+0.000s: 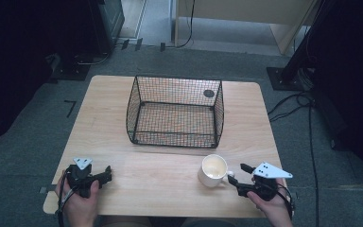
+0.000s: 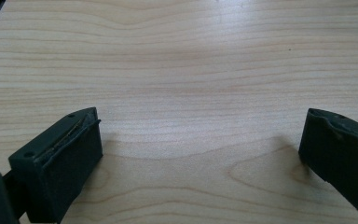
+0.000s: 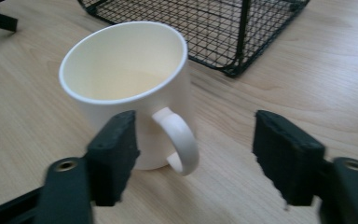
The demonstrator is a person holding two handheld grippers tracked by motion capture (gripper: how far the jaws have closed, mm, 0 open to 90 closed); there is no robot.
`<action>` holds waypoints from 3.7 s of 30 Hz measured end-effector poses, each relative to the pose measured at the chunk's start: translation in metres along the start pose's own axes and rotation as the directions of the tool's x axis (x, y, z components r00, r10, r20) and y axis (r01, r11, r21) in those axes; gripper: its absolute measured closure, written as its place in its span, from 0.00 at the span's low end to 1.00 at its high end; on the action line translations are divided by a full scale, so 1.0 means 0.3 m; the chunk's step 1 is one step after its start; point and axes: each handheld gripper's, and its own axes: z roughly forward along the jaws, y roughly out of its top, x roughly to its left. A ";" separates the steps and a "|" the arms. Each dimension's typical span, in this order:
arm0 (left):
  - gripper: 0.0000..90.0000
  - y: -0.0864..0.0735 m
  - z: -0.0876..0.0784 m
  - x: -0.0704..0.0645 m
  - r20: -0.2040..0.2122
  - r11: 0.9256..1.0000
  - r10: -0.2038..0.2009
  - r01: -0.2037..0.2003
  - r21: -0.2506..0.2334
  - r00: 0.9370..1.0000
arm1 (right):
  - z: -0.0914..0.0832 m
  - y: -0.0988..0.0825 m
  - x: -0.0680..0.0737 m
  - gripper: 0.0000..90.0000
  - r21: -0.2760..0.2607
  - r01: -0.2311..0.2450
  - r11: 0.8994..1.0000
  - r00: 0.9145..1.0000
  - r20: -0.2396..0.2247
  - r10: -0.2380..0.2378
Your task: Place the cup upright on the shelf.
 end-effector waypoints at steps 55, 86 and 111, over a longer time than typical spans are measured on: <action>0.00 0.000 -0.001 0.001 0.001 1.000 0.005 -0.005 0.002 1.000 | 0.056 0.030 0.106 0.89 0.057 0.063 0.996 0.997 -0.038 -0.060; 0.00 0.000 -0.001 -0.001 0.009 1.000 0.011 -0.011 0.003 1.000 | -0.002 0.195 0.208 0.90 -0.033 0.079 0.996 0.992 -0.099 -0.081; 0.00 0.000 0.000 -0.002 0.012 1.000 0.011 -0.011 -0.001 1.000 | 0.018 0.393 0.228 0.90 -0.086 0.103 0.991 0.986 -0.125 -0.113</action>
